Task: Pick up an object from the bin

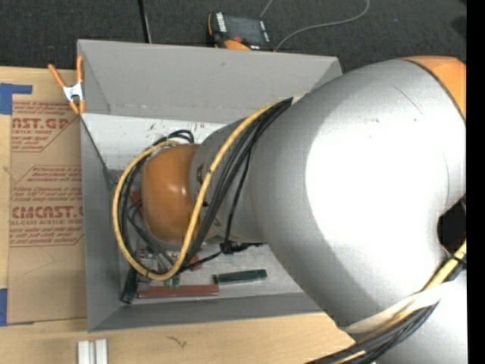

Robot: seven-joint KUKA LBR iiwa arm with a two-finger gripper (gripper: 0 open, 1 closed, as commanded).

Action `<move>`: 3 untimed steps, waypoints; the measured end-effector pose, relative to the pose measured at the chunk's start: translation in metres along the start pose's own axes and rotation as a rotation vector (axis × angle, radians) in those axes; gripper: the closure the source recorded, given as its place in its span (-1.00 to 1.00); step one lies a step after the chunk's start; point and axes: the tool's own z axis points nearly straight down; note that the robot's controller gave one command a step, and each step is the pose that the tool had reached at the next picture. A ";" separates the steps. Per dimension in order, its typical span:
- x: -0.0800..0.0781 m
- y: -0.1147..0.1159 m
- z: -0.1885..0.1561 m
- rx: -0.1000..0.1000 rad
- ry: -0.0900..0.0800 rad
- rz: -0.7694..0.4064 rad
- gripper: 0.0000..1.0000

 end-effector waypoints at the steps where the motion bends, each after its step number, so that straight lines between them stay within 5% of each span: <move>1: 0.003 0.009 -0.024 -0.004 -0.002 0.014 1.00; 2: 0.003 0.008 -0.022 -0.002 0.000 0.014 -1.00; 3: 0.000 -0.052 0.000 -0.004 -0.010 -0.093 -1.00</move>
Offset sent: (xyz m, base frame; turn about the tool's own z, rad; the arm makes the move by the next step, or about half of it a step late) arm -0.0023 0.0080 0.0229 0.0148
